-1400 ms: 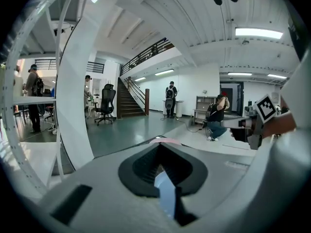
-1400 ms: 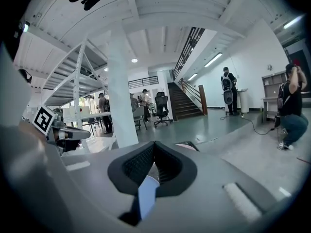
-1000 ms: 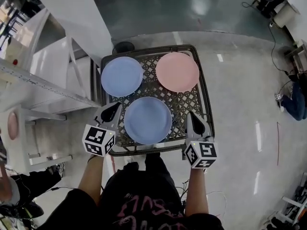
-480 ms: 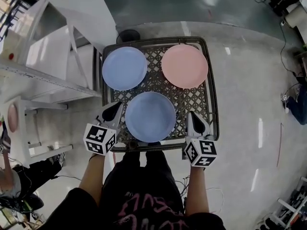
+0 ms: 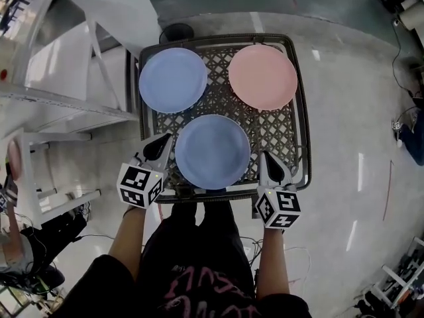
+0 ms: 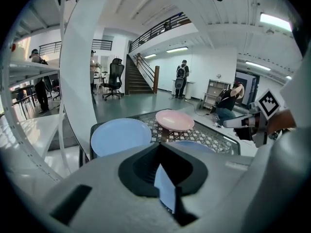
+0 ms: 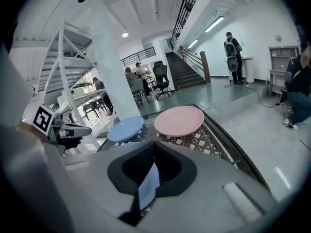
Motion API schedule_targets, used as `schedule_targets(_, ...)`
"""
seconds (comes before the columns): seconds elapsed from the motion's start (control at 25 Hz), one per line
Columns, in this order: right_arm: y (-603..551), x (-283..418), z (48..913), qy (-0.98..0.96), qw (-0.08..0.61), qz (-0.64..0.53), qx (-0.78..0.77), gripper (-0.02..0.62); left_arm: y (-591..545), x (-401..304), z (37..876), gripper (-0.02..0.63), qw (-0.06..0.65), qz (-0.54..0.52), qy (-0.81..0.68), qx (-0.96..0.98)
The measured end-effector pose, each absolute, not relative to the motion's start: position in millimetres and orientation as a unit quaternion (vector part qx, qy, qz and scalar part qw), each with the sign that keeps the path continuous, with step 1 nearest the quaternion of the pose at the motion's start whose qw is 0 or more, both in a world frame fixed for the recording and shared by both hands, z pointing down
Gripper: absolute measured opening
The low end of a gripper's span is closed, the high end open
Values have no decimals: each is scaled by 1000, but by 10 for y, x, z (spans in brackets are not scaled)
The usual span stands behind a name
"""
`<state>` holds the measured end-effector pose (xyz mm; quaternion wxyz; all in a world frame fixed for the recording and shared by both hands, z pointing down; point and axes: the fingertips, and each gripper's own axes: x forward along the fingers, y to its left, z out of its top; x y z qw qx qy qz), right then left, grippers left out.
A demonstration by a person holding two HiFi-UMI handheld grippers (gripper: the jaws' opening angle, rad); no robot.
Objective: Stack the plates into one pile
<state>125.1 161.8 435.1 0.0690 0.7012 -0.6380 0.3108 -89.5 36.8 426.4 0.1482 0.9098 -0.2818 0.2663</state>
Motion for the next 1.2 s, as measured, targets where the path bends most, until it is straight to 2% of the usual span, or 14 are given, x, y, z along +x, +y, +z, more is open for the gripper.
schedule_targets(0.32, 1706, 1153, 4836, -620, 87, 349, 698, 23, 396, -972, 4818, -2, 170, 302, -275, 897)
schedule_targets(0.44, 1733, 1102, 4993, -613, 91, 366, 694, 46, 394, -978, 4971, 50, 169, 319, -271, 893)
schedule_targets(0.6, 1745, 1060, 5155, -601, 102, 384, 693, 99, 388, -964, 5138, 157, 184, 332, -258, 888)
schedule_targets(0.68, 1743, 1047, 5233, -596, 106, 393, 692, 111, 381, -956, 5217, 183, 190, 338, -255, 886)
schedule_targets(1.2, 1709, 1010, 5538, -582, 133, 423, 681, 152, 392, -943, 5546, 194, 219, 366, -242, 871)
